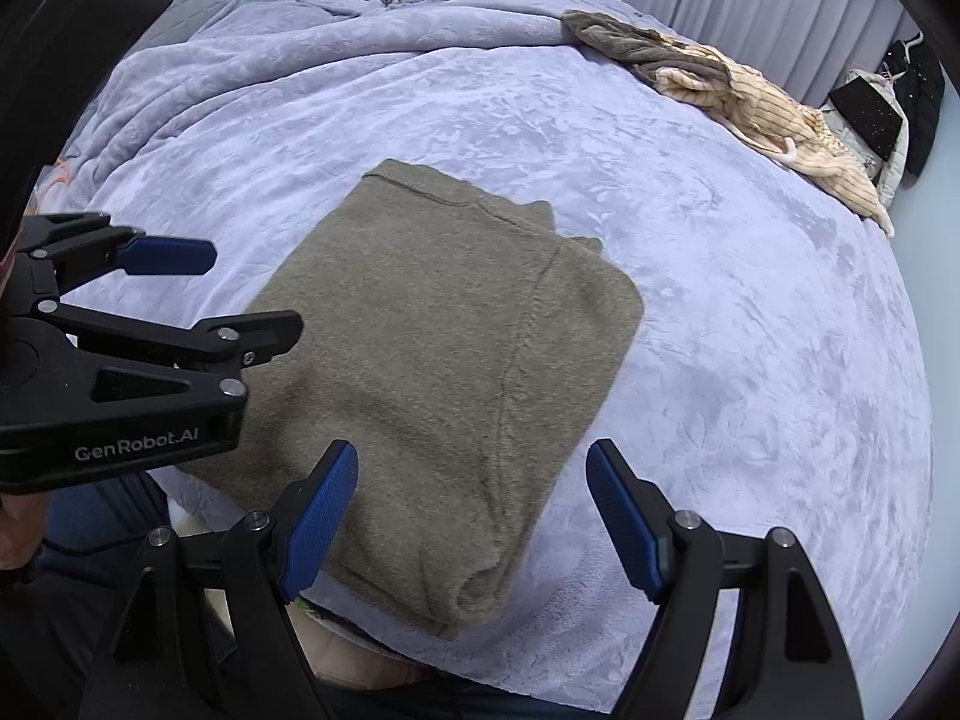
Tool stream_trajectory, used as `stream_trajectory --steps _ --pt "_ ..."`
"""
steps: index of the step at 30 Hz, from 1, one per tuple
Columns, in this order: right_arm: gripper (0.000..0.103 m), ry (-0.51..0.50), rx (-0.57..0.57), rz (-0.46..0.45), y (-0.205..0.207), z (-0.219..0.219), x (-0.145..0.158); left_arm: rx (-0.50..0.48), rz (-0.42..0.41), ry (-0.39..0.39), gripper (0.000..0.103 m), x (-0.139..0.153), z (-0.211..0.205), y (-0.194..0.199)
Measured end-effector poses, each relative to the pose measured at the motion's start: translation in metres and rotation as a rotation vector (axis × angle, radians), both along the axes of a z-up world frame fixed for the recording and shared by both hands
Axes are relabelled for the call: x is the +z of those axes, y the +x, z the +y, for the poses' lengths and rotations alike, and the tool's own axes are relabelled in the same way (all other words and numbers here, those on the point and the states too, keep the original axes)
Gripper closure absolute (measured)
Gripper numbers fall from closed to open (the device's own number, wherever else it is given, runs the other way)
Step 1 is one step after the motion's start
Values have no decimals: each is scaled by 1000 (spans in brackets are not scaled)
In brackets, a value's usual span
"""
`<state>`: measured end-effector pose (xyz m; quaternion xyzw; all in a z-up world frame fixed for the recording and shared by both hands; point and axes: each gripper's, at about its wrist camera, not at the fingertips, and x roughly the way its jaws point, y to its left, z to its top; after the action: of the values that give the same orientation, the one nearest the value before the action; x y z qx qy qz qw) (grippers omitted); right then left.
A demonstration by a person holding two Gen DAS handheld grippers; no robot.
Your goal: Fold small clothes
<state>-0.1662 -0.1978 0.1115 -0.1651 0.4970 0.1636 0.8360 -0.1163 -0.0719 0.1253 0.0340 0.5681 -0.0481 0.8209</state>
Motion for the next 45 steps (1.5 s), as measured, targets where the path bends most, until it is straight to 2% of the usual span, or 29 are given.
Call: stream_trajectory --steps 8,11,15,22,45 --pt "22 -7 -15 9 15 -8 2 17 46 19 33 -10 -3 3" --pt "22 -25 -4 1 20 -6 3 7 46 53 33 -10 -7 3" --pt "22 -25 11 1 26 -4 3 6 62 20 33 -8 -5 6" --pt "22 -23 10 6 33 -4 5 39 64 21 33 -9 2 12" --pt "22 -13 18 6 36 -1 10 26 68 13 33 -10 -1 15"
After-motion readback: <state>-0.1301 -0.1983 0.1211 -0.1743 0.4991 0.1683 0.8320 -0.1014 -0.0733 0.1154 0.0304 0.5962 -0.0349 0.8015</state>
